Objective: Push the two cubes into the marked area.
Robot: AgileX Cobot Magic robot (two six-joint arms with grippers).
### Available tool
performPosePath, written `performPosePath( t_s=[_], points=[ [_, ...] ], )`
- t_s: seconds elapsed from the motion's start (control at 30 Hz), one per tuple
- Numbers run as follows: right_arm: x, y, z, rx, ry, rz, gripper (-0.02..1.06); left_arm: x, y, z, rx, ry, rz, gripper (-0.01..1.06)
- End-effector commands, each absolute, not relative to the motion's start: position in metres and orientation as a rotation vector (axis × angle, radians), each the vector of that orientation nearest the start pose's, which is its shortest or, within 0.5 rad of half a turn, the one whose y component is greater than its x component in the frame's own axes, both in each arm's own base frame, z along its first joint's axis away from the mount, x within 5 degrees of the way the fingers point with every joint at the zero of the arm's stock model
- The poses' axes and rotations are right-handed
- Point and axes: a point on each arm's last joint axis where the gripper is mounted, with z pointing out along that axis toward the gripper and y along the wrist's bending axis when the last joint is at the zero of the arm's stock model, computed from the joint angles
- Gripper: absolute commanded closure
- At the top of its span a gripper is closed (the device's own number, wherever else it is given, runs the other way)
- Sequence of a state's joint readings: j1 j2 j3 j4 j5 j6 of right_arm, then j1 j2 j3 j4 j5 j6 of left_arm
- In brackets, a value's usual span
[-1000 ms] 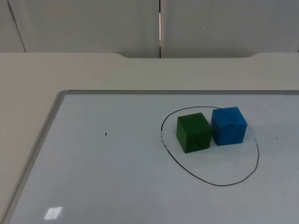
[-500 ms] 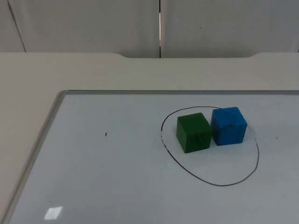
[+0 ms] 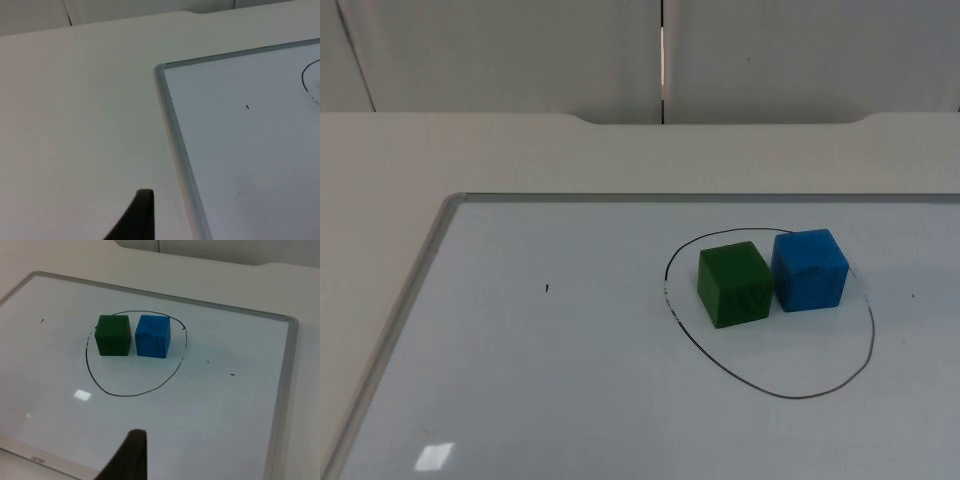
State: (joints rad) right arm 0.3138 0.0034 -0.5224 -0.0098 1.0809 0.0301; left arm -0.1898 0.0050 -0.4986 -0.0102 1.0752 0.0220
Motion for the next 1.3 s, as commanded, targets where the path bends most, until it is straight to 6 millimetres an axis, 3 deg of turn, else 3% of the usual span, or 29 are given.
performPosePath(
  t_s=[0.0,0.37,0.9,1.27],
  points=[
    [-0.0068,-0.0032,0.28,-0.289,2.033,0.2,-0.01,-0.0048,0.0003,0.2744,0.212,2.056,-0.112,0.0],
    [-0.0069,-0.003,0.28,-0.26,2.036,0.182,-0.01,-0.0048,0.0001,0.2744,0.212,2.056,-0.114,0.0],
    [-0.0074,-0.0015,0.28,-0.025,2.048,0.037,-0.01,-0.0048,0.0001,0.2744,0.212,2.056,-0.114,0.0],
    [-0.0074,-0.0016,0.28,-0.006,2.048,0.028,-0.01,-0.0048,0.0001,0.2744,0.212,2.056,-0.114,0.0]
  ],
)
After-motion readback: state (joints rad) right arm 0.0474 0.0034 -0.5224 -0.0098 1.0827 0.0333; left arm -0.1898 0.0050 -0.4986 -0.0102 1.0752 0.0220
